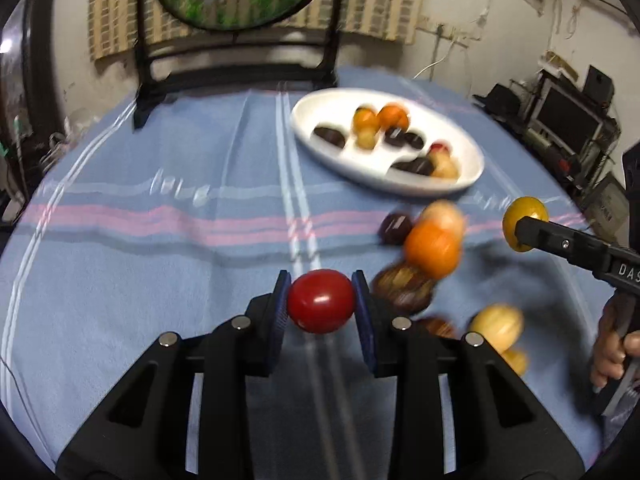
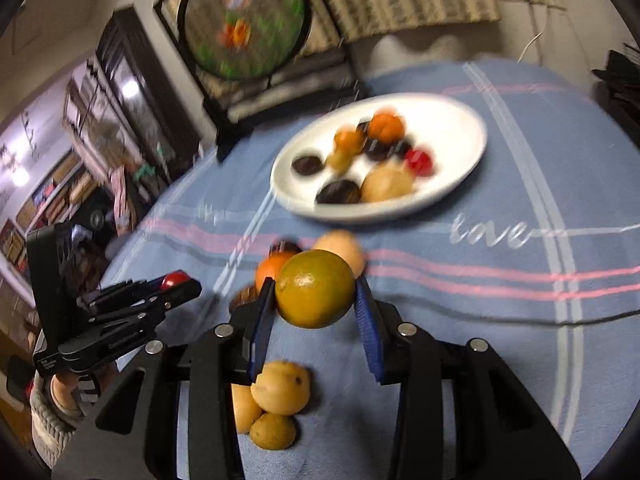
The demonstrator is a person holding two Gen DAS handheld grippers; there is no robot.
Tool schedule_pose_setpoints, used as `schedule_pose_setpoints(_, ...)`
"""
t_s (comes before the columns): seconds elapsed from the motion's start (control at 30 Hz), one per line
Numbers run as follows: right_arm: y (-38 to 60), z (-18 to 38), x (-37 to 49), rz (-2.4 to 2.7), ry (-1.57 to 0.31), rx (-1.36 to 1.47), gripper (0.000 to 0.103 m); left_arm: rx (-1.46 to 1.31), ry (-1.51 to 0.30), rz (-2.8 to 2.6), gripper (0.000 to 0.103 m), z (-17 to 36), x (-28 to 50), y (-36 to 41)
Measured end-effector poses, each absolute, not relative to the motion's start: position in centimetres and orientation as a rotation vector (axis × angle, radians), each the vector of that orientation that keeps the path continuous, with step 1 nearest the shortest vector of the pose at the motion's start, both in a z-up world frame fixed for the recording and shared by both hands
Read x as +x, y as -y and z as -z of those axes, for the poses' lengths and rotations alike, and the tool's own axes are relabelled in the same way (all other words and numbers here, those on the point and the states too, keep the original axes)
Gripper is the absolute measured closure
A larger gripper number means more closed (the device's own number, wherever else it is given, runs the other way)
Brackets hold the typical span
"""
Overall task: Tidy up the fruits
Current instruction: 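Lift the red tomato with the left tool while the right tool grasps a greenish-yellow citrus, then place the red tomato and the greenish-yellow citrus on the plate, opening both tools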
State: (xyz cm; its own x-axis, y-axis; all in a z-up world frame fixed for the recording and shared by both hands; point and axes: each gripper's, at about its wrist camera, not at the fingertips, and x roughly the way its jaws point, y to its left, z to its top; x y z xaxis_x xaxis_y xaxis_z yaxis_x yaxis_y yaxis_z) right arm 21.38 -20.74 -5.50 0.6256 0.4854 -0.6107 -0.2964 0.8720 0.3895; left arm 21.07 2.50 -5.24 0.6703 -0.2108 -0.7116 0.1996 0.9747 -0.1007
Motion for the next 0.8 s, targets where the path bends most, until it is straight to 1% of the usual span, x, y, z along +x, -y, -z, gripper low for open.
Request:
schedule_pose_setpoints(0.17,23.2,1.0,22.3,-0.395,-0.662,0.271,0.063,0.059,-0.701,0.226,0.072,-0.5,24.4,0.4)
schedule_pose_setpoints(0.27,23.7,-1.3,24.2,-0.36,-0.614,0.254,0.063,0.043,-0.67,0.228,0.072,-1.8,26.7,1.8)
schedule_pose_setpoints(0.37,23.6,-1.7,26.6,-0.331,-0.587,0.258,0.063,0.031,-0.672,0.221,0.072,-1.0,29.3,3.4)
schedule_pose_setpoints(0.43,23.2,-0.8,28.5,-0.316,-0.596,0.256,0.063,0.01,-0.695,0.227,0.072,0.1,30.8,3.6)
schedule_pose_setpoints(0.63,22.3,3.9,33.9,-0.282,-0.715,0.211,0.063,0.004,-0.776,0.228,0.072,4.2,34.3,3.9)
schedule_pose_setpoints(0.8,21.1,5.9,35.9,-0.325,-0.783,0.207,0.063,0.006,-0.821,0.237,0.071,6.3,35.8,3.9)
